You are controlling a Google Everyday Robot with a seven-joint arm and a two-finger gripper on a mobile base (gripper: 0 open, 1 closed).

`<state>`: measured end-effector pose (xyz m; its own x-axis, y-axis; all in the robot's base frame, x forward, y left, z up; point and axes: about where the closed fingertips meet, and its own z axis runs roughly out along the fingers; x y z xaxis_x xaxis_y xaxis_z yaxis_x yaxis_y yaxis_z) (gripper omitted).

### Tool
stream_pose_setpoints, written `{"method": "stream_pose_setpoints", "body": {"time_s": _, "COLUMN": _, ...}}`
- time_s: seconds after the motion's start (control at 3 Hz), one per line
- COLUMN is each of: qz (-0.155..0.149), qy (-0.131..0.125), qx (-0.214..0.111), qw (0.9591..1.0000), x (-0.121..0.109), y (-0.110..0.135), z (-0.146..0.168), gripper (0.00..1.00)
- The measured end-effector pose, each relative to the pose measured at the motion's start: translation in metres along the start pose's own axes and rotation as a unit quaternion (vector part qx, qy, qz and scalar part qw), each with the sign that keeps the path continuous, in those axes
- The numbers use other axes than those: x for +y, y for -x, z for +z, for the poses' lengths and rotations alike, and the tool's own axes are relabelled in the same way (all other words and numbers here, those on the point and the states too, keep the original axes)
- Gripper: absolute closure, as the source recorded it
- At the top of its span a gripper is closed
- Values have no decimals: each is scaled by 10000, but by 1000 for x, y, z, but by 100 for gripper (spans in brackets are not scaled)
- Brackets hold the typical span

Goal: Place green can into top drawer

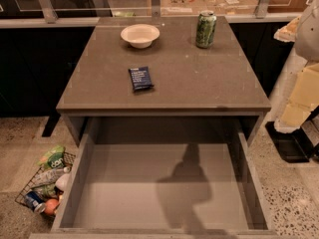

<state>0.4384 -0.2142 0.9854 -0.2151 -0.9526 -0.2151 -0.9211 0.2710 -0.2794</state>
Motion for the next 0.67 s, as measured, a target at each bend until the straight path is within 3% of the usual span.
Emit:
{"method": "stream_pose_setpoints", "body": {"time_s": 0.33, "qz": 0, "qy": -1, "qx": 0, "qw": 10000, "x": 0, "y": 0, "z": 0, "gripper": 0}}
{"method": "stream_pose_setpoints", "body": {"time_s": 0.67, "qz": 313, "qy": -159, "qx": -158, "qw": 9993, "x": -29, "y": -14, "z": 7, "gripper": 0}}
